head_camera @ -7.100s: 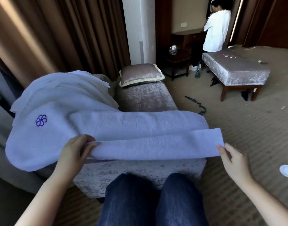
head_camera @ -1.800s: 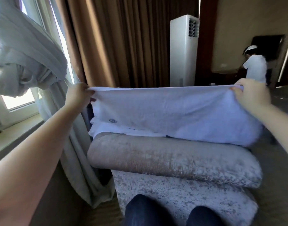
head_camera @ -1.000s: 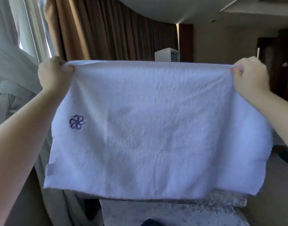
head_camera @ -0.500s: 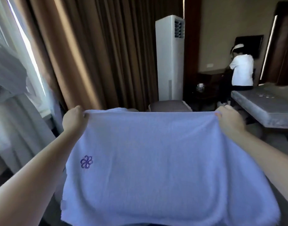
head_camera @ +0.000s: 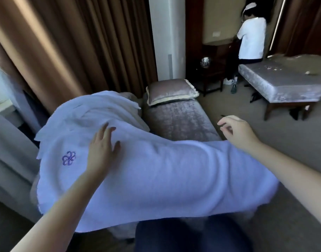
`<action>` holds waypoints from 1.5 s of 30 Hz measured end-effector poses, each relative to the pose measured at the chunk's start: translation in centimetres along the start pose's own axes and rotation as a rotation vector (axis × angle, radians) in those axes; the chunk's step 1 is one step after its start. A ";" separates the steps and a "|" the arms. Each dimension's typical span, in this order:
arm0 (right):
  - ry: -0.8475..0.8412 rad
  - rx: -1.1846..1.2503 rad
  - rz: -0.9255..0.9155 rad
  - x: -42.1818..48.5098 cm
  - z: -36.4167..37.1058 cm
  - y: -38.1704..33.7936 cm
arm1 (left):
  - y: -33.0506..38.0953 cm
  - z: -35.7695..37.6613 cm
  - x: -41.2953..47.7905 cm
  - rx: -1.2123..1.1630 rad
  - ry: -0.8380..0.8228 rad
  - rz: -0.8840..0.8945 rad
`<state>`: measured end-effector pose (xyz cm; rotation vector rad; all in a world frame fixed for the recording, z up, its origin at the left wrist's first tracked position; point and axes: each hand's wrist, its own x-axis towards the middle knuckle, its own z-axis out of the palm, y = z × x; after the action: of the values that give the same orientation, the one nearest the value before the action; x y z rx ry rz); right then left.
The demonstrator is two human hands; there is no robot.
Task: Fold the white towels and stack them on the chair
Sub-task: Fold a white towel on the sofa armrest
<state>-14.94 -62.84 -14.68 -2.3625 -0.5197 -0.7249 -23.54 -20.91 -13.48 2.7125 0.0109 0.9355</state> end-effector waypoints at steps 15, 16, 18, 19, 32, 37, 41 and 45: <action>0.174 -0.245 -0.099 -24.2 -5.9 6.2 | 15.9 8.5 -18.8 0.020 -0.068 0.610; 0.142 -0.247 -0.070 -24.6 -6.1 6.9 | 15.8 9.0 -19.1 0.069 -0.061 0.628; 0.068 -0.215 0.007 -25.0 -6.1 8.0 | 15.6 9.8 -19.8 0.174 -0.050 0.633; 0.037 -0.190 0.023 -25.0 -6.0 8.4 | 15.6 10.1 -20.0 0.219 -0.041 0.623; 0.052 -0.086 -0.065 -22.1 -5.8 9.0 | 15.7 9.5 -20.6 0.167 0.011 0.596; 0.131 -0.132 -0.204 -22.0 -5.7 9.0 | 15.2 6.4 -19.9 -0.004 0.009 0.262; 0.126 -0.142 -0.211 -22.0 -5.0 9.1 | 15.3 3.9 -18.5 -0.141 -0.021 -0.041; 0.082 -0.229 -0.260 -21.7 -4.6 9.1 | 16.8 1.1 -15.2 -0.198 0.014 -0.114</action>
<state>-28.67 -76.54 -28.72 -2.4884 -0.7527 -1.0433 -36.30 -38.78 -19.20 2.4955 0.0711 0.8735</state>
